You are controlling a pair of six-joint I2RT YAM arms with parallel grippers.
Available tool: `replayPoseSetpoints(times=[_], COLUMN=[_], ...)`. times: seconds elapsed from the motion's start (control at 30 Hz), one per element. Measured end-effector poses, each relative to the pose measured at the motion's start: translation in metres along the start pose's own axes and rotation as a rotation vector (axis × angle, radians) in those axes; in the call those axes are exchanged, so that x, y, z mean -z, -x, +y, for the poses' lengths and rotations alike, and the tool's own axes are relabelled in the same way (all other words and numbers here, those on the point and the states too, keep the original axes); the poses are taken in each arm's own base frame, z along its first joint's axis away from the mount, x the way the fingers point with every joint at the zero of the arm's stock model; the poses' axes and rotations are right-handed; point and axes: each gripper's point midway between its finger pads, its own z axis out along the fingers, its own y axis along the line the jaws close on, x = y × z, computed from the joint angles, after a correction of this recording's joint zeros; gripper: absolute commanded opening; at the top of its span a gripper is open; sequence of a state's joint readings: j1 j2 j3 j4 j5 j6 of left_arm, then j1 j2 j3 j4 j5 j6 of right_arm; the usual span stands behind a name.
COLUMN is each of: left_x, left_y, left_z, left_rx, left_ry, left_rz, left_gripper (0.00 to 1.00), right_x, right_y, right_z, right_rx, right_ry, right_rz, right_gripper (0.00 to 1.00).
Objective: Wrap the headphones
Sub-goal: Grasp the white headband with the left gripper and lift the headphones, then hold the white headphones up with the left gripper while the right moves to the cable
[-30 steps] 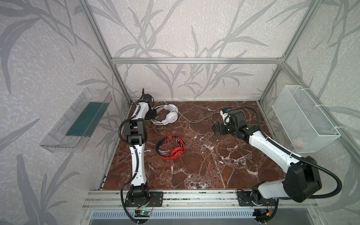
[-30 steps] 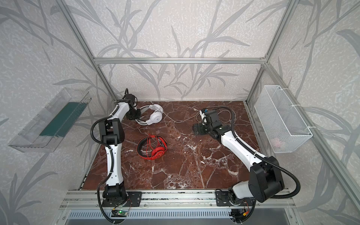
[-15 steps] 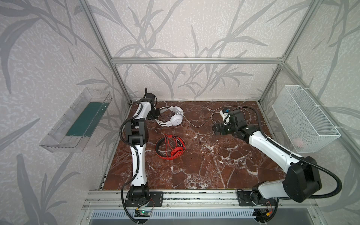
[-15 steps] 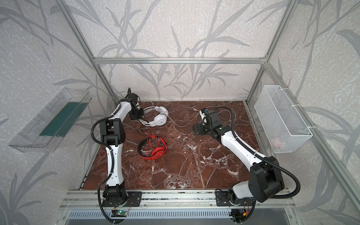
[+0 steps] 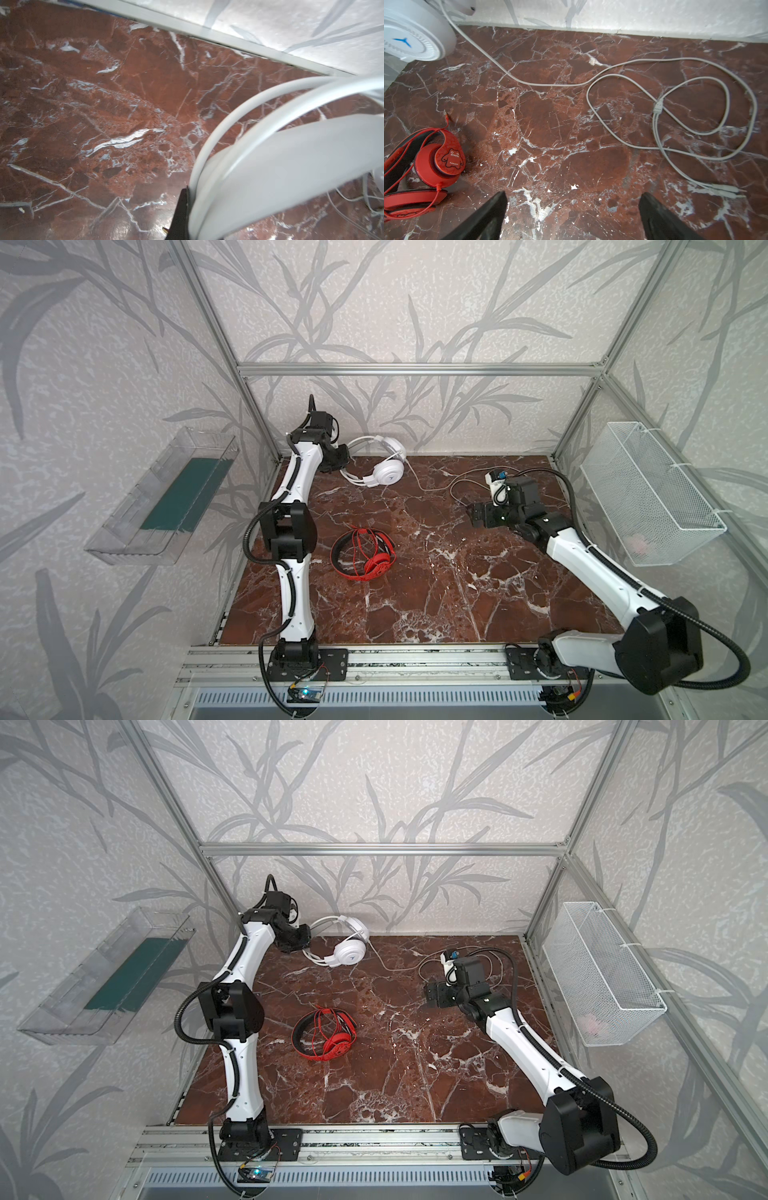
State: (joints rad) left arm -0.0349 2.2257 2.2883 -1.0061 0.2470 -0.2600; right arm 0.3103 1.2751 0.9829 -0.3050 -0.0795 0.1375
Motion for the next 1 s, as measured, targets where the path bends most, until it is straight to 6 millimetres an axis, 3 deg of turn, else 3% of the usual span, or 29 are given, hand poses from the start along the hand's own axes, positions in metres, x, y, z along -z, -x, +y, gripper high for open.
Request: replayPoseSetpoints(times=[0.17, 0.37, 0.63, 0.87, 1.0], left_x=[0.039, 0.056, 0.064, 0.084, 0.090], left_y=[-0.013, -0.031, -0.037, -0.037, -0.038], left_z=[-0.033, -0.059, -0.086, -0.101, -0.107], left_rx=[-0.046, -0.033, -0.017, -0.014, -0.019], left_ry=[-0.049, -0.111, -0.168, -0.206, -0.218], left_rz=[-0.014, 0.001, 0.002, -0.024, -0.031], left_gripper=[0.00, 0.00, 0.00, 0.00, 0.00], right_x=[0.011, 0.017, 0.022, 0.021, 0.018], right_y=[0.000, -0.001, -0.003, -0.011, -0.002], right_z=[-0.024, -0.043, -0.026, -0.003, 0.005], right_rx=[-0.001, -0.004, 0.119, 0.235, 0.272], right_ry=[-0.041, -0.057, 0.036, 0.165, 0.209], right_rz=[-0.036, -0.073, -0.138, -0.217, -0.274], right_gripper=[0.99, 0.99, 0.99, 0.99, 1.00])
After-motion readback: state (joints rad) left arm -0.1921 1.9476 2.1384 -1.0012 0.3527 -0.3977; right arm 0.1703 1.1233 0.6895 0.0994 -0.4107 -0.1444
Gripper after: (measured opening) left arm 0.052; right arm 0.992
